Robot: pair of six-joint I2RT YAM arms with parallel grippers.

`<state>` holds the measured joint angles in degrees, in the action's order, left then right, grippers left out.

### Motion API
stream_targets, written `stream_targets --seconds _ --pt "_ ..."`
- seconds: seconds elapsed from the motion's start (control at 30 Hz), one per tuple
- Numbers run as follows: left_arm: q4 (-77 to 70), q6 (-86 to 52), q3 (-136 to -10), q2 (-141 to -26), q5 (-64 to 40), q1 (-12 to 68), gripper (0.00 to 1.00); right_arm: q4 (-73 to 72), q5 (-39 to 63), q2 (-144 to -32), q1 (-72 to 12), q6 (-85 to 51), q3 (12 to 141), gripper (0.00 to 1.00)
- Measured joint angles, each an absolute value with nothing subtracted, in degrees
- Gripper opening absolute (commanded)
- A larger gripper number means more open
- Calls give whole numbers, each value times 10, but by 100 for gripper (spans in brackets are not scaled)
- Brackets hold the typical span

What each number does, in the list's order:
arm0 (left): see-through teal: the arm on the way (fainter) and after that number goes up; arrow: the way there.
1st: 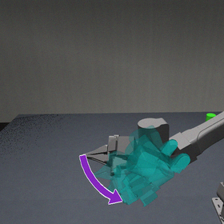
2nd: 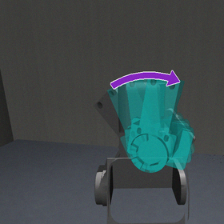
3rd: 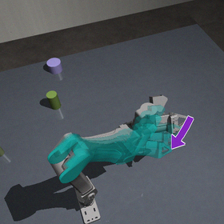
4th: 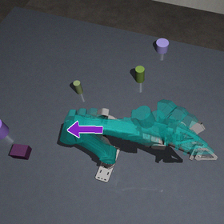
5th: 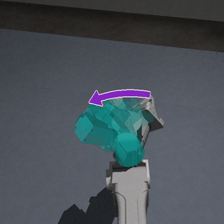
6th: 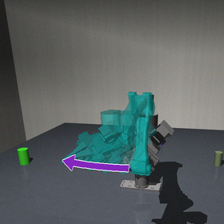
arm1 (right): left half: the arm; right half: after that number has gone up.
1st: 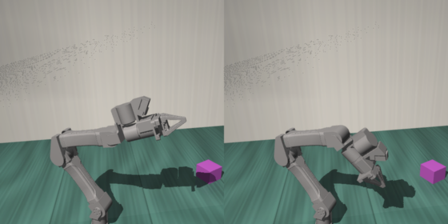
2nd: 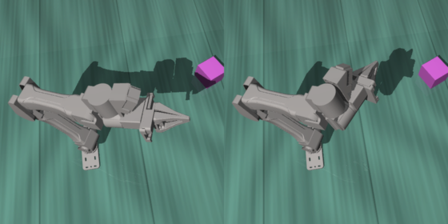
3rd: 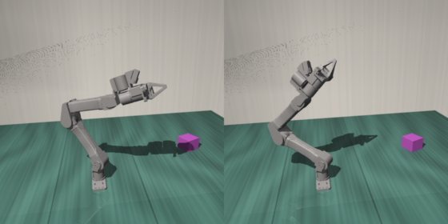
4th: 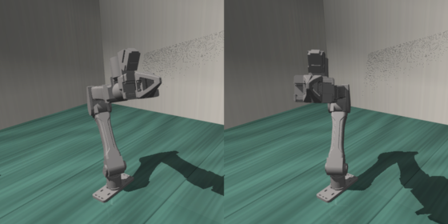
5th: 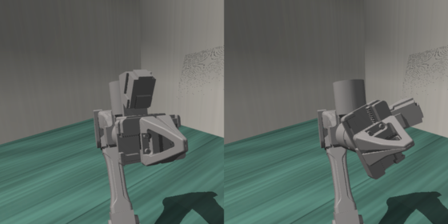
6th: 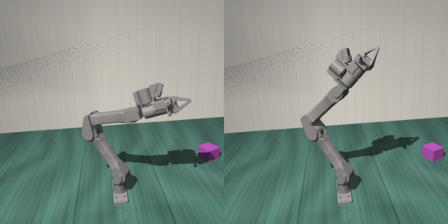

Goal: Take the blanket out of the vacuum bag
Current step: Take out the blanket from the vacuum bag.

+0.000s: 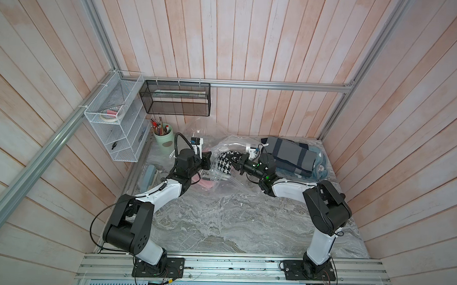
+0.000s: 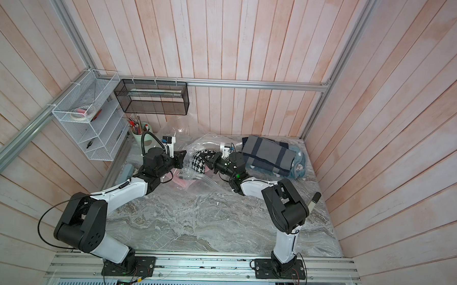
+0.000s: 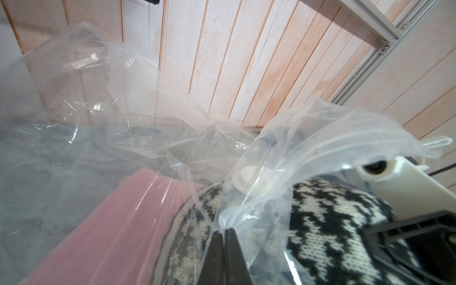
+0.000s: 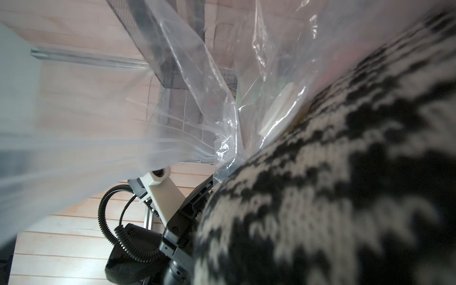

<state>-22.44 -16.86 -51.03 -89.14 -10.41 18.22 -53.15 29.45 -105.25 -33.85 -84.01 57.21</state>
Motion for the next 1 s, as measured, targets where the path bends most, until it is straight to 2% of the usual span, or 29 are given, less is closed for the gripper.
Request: stream_targets --seconds 0.4,0.63,0.77,0.87,1.0 --pt "-201 -167 -510 -898 -111 181 0 -529 260 -864 -336 -797 244 0" --pt "-192 -167 -510 -908 -136 188 0 -396 214 -762 -336 -709 217 0" --pt "-192 -168 -510 -908 -151 191 0 -393 197 -761 -329 -678 205 0" --pt "-191 -170 -510 -908 -154 193 0 -400 189 -789 -324 -656 204 11" --pt "-189 -170 -510 -908 -152 193 0 -442 189 -842 -322 -642 208 38"
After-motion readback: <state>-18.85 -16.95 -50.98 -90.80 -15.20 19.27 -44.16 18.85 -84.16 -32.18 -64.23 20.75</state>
